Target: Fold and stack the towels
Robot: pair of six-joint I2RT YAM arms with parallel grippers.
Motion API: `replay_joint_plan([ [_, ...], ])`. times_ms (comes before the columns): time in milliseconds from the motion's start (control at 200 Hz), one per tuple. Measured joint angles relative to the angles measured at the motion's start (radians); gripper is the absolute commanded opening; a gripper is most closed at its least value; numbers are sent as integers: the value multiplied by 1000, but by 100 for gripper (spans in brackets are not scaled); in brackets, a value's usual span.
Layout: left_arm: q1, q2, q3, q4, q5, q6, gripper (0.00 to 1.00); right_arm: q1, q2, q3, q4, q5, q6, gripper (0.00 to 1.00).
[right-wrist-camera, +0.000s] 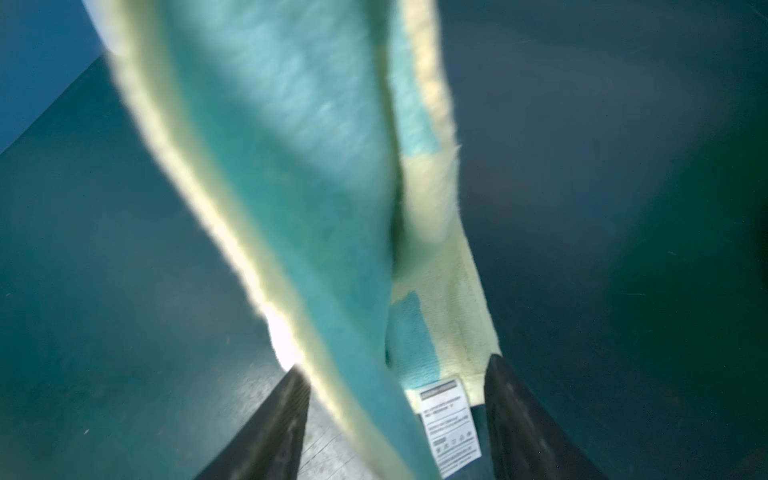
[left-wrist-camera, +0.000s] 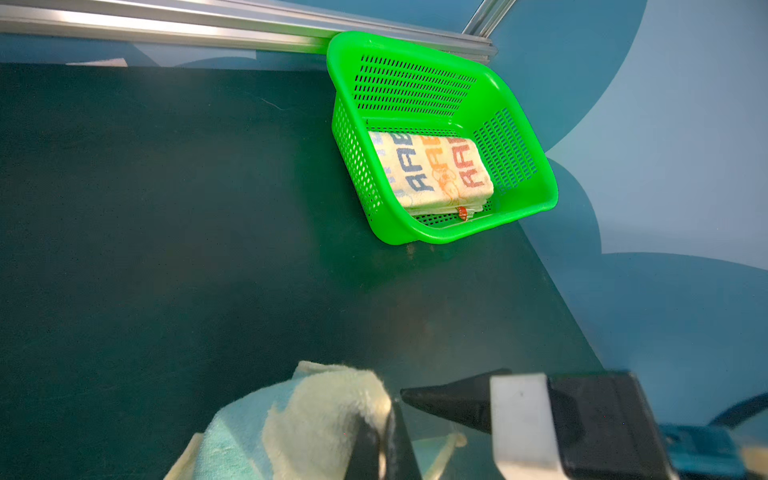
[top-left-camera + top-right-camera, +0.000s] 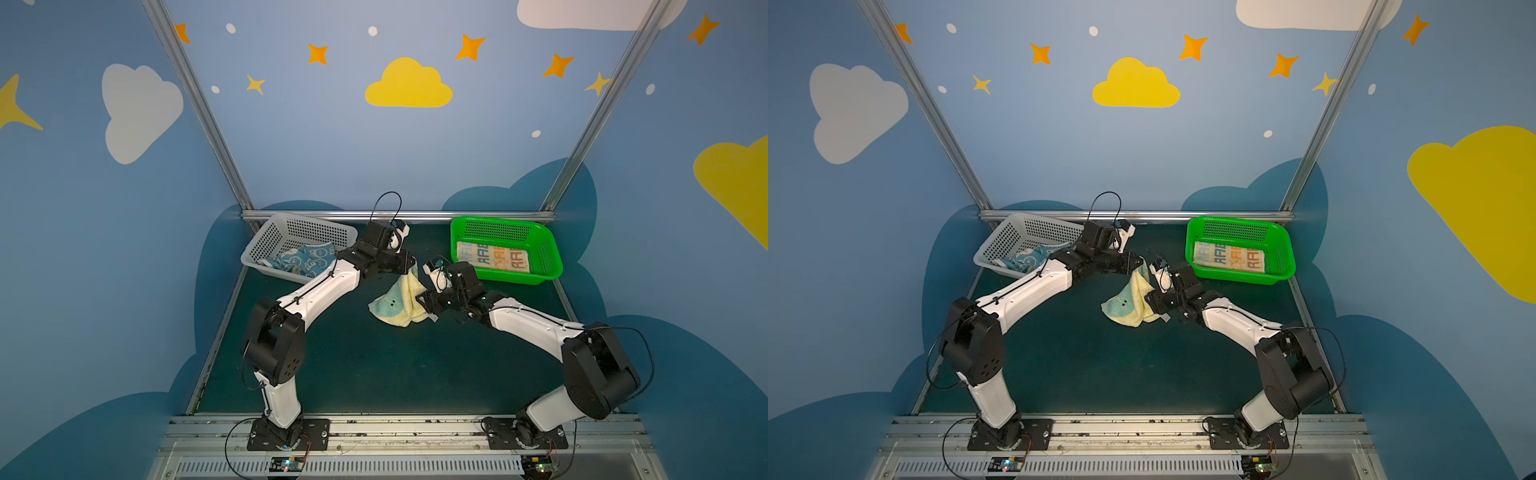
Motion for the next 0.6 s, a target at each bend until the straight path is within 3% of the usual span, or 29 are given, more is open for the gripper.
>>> replay_joint_plan([
  [80, 0, 0, 2, -11, 0, 8, 4, -12, 13, 23, -2, -10, -6, 49],
  [215, 0, 5, 22, -29, -3, 30, 5, -21, 21, 64, -6, -39, -16, 12],
  [300, 0, 6, 33, -30, -10, 47, 6, -21, 21, 78, -11, -64, -19, 11],
  [355, 0, 6, 37, -31, -14, 58, 6, -21, 21, 80, -18, -79, -18, 4],
  [481, 2, 11, 44, -34, -20, 82, 7, -21, 21, 83, -39, -109, -21, 6],
  [601, 8, 30, 66, -35, -19, 108, 8, -21, 21, 89, -69, -150, -24, 0],
])
